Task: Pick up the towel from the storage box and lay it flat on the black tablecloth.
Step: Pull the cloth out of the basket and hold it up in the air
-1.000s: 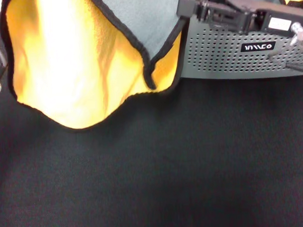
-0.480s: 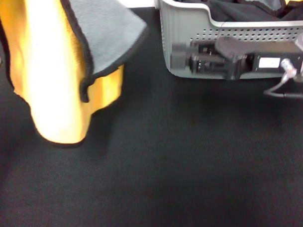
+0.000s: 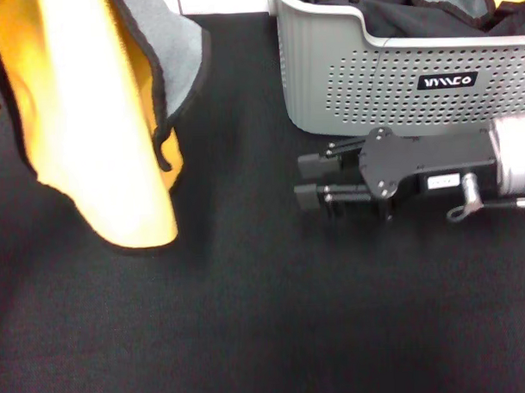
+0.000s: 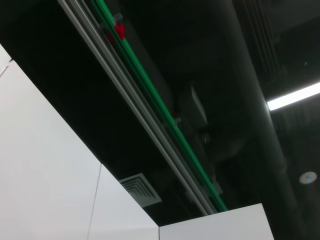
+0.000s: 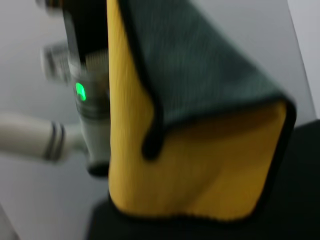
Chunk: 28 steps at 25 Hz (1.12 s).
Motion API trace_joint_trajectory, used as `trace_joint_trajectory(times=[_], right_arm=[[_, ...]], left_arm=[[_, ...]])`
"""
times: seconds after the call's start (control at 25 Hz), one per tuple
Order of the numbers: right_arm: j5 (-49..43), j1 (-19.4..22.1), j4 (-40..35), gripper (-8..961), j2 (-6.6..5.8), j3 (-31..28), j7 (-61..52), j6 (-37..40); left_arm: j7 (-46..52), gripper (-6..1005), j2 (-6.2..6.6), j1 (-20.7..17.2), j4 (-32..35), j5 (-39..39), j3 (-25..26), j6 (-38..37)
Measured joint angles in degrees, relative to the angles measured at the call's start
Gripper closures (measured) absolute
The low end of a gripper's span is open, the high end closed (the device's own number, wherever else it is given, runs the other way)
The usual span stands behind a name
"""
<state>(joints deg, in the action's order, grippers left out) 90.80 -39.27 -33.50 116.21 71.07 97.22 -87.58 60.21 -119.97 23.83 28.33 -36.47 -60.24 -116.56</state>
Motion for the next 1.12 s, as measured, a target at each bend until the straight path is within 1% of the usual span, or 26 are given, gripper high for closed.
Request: trace_joint_trajectory(times=[0.12,0.16,0.2,0.24,0.28,0.32,0.4,0.48,0.6,0.64,0.68,0.8,0.92,1.0,1.12], right_arm=[[2.5,1.9,-1.0,519,0.00,7.1,9.3,7.1],[4.7,2.7,-1.6,520,0.00,11.0,12.3,10.4],[7.7,4.0,-2.9,520,-0.02,16.5,15.9,15.7],[8.9,4.6,-3.6,521,0.00,19.1,17.2,17.9],[10.6,5.6,-5.3,522,-0.04,23.0,18.9,22.2],[12.3,7.2,-8.3,522,0.00,28.8,20.9,28.4],[13.3,9.7,-13.3,524,0.00,36.1,23.0,37.2],[13.3,12.6,-19.7,526,-0.01,44.3,25.1,49.9],[13.1,16.2,-28.1,528,-0.03,52.5,28.4,64.3],[13.1,16.2,-28.1,529,-0.03,52.5,28.4,64.3],[13.1,16.9,-29.7,529,-0.04,52.8,28.7,65.2],[13.1,18.9,-33.9,531,-0.23,52.6,28.8,64.5],[13.4,20.8,-37.1,533,-0.19,52.3,28.9,65.2],[13.6,21.5,-38.2,534,-0.12,52.3,29.5,67.1],[16.9,22.0,-38.5,536,-0.09,53.3,33.5,71.9]], left_arm=[[-0.7,976,0.00,0.0,-0.4,0.0,0.0,0.1],[-0.8,976,0.00,0.0,-0.5,0.0,0.0,0.1],[-0.8,976,0.00,0.1,-0.8,0.0,0.0,0.1],[-0.8,976,0.00,0.1,-1.0,0.0,0.0,0.1],[-0.9,976,0.00,0.1,-1.1,0.0,0.0,0.1],[-0.9,976,0.00,0.2,-1.2,0.0,0.0,0.1],[-1.0,976,0.00,0.2,-1.7,0.0,0.0,0.1],[-1.1,976,0.03,0.3,-2.2,0.0,0.0,0.1],[-1.2,976,0.08,0.2,-2.4,0.0,0.0,0.1],[-1.2,976,0.09,0.1,-2.4,0.0,0.0,0.1],[-1.2,977,0.09,0.0,-2.4,0.0,0.0,0.1],[-1.2,977,0.11,-0.5,-2.4,0.0,0.1,0.1],[-1.0,977,0.38,-1.2,-2.5,0.0,0.8,0.1],[-0.8,977,0.54,-1.4,-3.0,0.0,1.5,0.1],[-1.0,977,0.63,-1.5,-3.5,0.0,1.7,0.1]])
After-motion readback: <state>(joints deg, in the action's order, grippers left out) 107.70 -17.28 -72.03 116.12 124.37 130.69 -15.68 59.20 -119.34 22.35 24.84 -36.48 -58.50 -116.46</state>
